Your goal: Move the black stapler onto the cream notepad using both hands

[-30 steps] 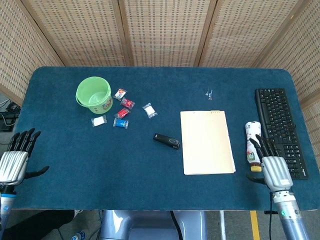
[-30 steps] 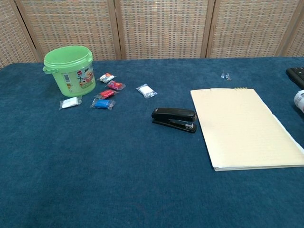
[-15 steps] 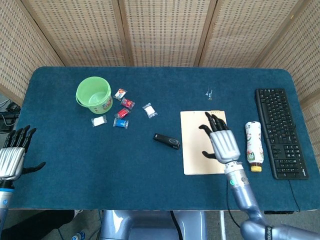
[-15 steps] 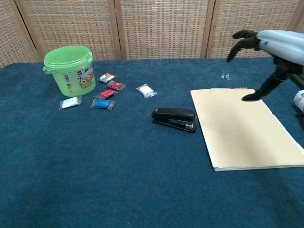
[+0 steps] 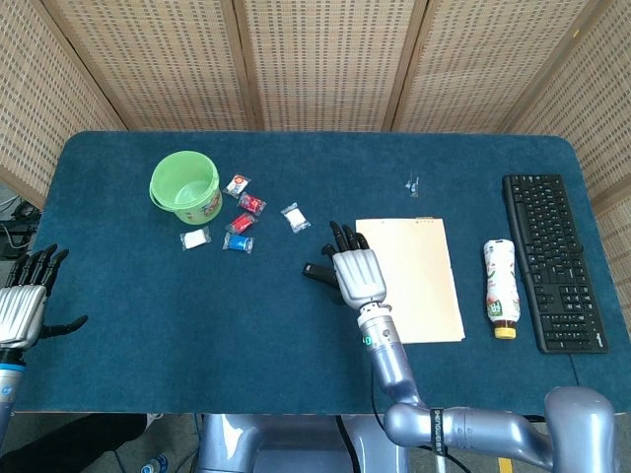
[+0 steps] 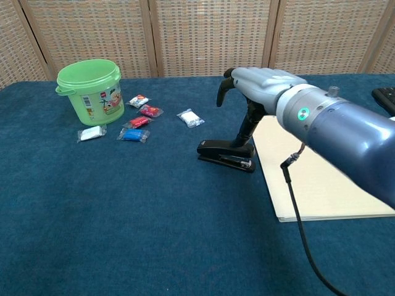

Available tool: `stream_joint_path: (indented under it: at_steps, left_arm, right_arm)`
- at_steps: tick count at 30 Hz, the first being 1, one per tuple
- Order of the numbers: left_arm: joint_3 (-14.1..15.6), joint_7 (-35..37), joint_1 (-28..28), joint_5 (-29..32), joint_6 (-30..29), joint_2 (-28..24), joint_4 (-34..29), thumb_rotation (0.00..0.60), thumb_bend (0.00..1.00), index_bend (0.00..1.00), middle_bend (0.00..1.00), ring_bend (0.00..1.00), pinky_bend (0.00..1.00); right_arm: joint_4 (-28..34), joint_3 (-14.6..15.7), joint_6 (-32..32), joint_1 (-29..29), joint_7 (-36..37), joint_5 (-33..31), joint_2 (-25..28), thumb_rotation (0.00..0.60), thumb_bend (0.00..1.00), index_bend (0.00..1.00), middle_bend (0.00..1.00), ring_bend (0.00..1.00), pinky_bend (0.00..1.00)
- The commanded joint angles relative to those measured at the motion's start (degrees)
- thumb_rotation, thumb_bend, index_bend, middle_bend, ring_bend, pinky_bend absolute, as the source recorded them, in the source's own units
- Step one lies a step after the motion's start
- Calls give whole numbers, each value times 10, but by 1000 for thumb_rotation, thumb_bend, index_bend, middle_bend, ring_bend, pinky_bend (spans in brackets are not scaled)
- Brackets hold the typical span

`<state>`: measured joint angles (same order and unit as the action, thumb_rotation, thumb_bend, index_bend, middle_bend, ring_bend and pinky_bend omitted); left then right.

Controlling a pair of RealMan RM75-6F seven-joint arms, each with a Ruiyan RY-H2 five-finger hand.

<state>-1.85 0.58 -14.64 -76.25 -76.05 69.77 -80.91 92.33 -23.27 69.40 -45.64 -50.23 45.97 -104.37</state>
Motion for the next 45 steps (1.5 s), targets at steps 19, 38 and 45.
stream_joint_path:
  at_steps: [19, 38, 45]
  left_arm:
    - [-12, 9, 5, -9, 14, -2, 4, 600, 171, 0, 0, 0, 0]
    - [-21, 11, 7, -4, 27, -2, 6, 600, 171, 0, 0, 0, 0]
    - [-22, 11, 6, -2, 35, -2, 7, 600, 171, 0, 0, 0, 0]
  right_arm:
    - [-100, -3, -3, -36, 11, -102, -50, 600, 219, 345, 57, 0, 187]
    - [-195, -9, -51, -72, 39, -128, -88, 600, 229, 389, 102, 0, 221]
    - [-231, -9, -61, -87, 38, -129, -102, 600, 252, 427, 156, 56, 279]
